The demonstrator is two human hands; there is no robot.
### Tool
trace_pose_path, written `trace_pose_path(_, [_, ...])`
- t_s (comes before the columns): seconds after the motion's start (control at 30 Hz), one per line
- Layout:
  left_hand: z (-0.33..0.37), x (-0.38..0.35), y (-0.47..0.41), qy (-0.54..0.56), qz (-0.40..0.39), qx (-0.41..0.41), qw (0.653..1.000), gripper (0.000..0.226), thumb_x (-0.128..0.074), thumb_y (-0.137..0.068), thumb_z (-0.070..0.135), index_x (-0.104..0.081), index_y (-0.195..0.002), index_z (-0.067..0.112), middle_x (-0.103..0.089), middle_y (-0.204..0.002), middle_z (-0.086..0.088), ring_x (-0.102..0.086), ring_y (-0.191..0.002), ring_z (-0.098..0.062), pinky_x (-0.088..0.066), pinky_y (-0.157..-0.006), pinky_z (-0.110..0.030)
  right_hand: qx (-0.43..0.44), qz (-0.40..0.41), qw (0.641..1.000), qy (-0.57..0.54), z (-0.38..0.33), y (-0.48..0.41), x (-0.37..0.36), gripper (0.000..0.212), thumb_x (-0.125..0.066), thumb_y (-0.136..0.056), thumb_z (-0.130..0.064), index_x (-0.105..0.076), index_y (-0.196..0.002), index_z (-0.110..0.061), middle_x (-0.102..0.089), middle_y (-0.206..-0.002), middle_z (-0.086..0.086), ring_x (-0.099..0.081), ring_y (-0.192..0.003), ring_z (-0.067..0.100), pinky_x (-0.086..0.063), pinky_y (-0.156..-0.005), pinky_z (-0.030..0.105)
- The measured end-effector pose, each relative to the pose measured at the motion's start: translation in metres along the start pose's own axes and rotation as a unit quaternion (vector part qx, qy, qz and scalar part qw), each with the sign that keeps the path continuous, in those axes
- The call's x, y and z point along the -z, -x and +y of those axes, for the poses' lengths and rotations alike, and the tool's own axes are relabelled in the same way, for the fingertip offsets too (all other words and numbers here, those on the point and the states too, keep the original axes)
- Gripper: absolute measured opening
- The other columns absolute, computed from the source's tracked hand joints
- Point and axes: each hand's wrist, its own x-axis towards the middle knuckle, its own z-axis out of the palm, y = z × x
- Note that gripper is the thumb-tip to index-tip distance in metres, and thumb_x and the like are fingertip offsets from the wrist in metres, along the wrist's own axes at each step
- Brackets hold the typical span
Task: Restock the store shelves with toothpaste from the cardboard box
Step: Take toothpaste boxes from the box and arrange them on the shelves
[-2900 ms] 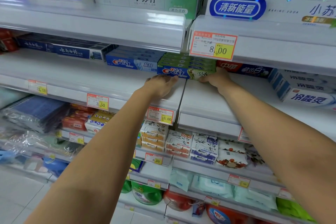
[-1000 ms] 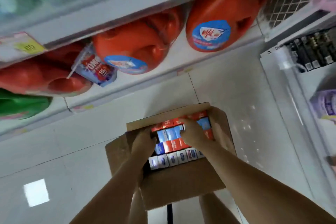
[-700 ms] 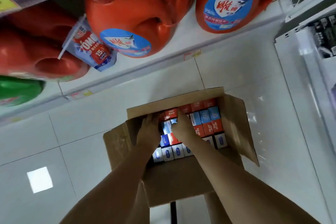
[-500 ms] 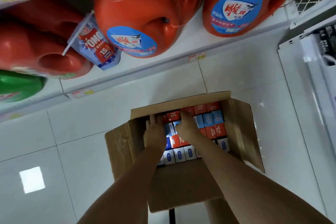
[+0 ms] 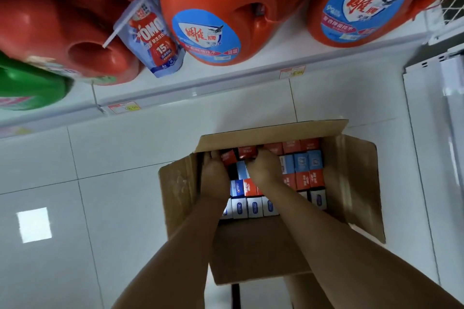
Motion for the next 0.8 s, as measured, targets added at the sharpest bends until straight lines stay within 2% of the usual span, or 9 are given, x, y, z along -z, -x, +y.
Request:
trace_pose_path(0.07, [-0.004, 0.014, 0.001, -0.104, -0.092, -0.069, 0.988, 0.027, -0.030, -0.104, 0.009, -0.045, -0.126, 0.004, -0.056, -0.119, -0.010, -0.057, -0.108, -0.021, -0.041, -0.084, -0.016, -0.017, -0.012, 1.000, -0.004, -0.004, 0.001, -0.001, 0.023, -0.060, -0.090, -0.020, -0.063, -0.101, 0.000, -0.066, -0.107, 0.016, -0.063, -0.099, 0.031, -0.040, -0.070, 0.025])
trace_pose_path(0.13, [-0.004, 0.038, 0.007, -0.139, -0.135, -0.051, 0.980, 0.030, -0.035, -0.099, 0.002, -0.041, -0.128, 0.005, -0.054, -0.124, -0.013, -0.058, -0.107, -0.024, -0.046, -0.083, -0.027, -0.031, -0.013, 0.999, -0.015, -0.007, 0.001, 0.000, 0.034, -0.063, -0.089, -0.032, -0.063, -0.103, -0.002, -0.066, -0.108, 0.015, -0.062, -0.100, 0.031, -0.045, -0.074, 0.029])
trace_pose_path(0.23, [-0.004, 0.078, 0.029, -0.082, -0.137, -0.025, 0.987, 0.026, -0.041, -0.096, 0.005, -0.045, -0.120, 0.011, -0.057, -0.115, -0.008, -0.061, -0.094, -0.023, -0.046, -0.071, -0.028, -0.044, -0.020, 0.999, -0.009, -0.012, -0.001, 0.001, 0.041, -0.065, -0.086, -0.042, -0.063, -0.103, -0.005, -0.067, -0.110, 0.013, -0.063, -0.101, 0.030, -0.049, -0.080, 0.033])
trace_pose_path(0.33, [-0.018, 0.113, 0.055, -0.039, -0.121, -0.062, 0.990, 0.025, -0.048, -0.092, 0.014, -0.048, -0.117, 0.018, -0.057, -0.108, 0.001, -0.061, -0.091, -0.019, -0.049, -0.072, -0.028, -0.055, -0.032, 0.998, 0.029, -0.018, -0.002, -0.001, 0.046, -0.065, -0.084, -0.049, -0.064, -0.101, -0.007, -0.067, -0.108, 0.011, -0.063, -0.100, 0.030, -0.048, -0.078, 0.032])
trace_pose_path(0.43, [-0.039, 0.134, 0.068, 0.003, -0.081, -0.092, 0.992, 0.025, -0.060, -0.088, 0.019, -0.053, -0.112, 0.018, -0.058, -0.102, 0.005, -0.061, -0.085, -0.019, -0.039, -0.063, -0.020, -0.070, -0.014, 0.996, 0.055, -0.024, -0.003, -0.005, 0.051, -0.063, -0.082, -0.056, -0.064, -0.103, -0.009, -0.067, -0.109, 0.011, -0.062, -0.101, 0.031, -0.047, -0.080, 0.033])
trace_pose_path(0.5, [-0.049, 0.140, 0.074, 0.032, -0.081, -0.110, 0.990, 0.028, -0.074, -0.078, 0.016, -0.059, -0.102, 0.015, -0.063, -0.089, 0.003, -0.062, -0.069, -0.019, -0.030, -0.051, -0.011, -0.095, 0.003, 0.993, 0.068, -0.028, -0.003, -0.007, 0.050, -0.064, -0.083, -0.053, -0.065, -0.106, -0.008, -0.066, -0.113, 0.012, -0.062, -0.105, 0.033, -0.046, -0.080, 0.033])
trace_pose_path(0.57, [-0.054, 0.147, 0.079, 0.073, -0.053, -0.104, 0.990, 0.031, -0.080, -0.072, 0.017, -0.061, -0.096, 0.014, -0.062, -0.082, 0.007, -0.059, -0.061, -0.014, -0.029, -0.052, -0.004, -0.106, 0.019, 0.993, 0.056, -0.030, -0.001, -0.008, 0.045, -0.066, -0.084, -0.047, -0.064, -0.105, -0.007, -0.066, -0.113, 0.013, -0.062, -0.105, 0.033, -0.045, -0.078, 0.032])
trace_pose_path(0.7, [-0.046, 0.169, 0.090, 0.202, -0.009, -0.019, 0.979, 0.033, -0.079, -0.074, 0.022, -0.062, -0.101, 0.016, -0.066, -0.094, 0.011, -0.061, -0.082, -0.004, -0.043, -0.063, -0.007, -0.078, 0.043, 0.996, 0.000, -0.033, 0.014, 0.000, 0.037, -0.069, -0.080, -0.046, -0.061, -0.084, -0.009, -0.067, -0.094, 0.012, -0.063, -0.091, 0.030, -0.041, -0.070, 0.029])
trace_pose_path(0.8, [-0.037, 0.194, 0.095, 0.318, -0.007, 0.045, 0.947, 0.029, -0.079, -0.074, 0.020, -0.059, -0.096, 0.023, -0.067, -0.091, 0.021, -0.062, -0.089, 0.007, -0.048, -0.075, -0.008, -0.045, 0.057, 0.996, -0.045, -0.039, 0.041, 0.016, 0.046, -0.069, -0.078, -0.052, -0.056, -0.079, -0.008, -0.062, -0.076, 0.004, -0.060, -0.075, 0.023, -0.041, -0.065, 0.029])
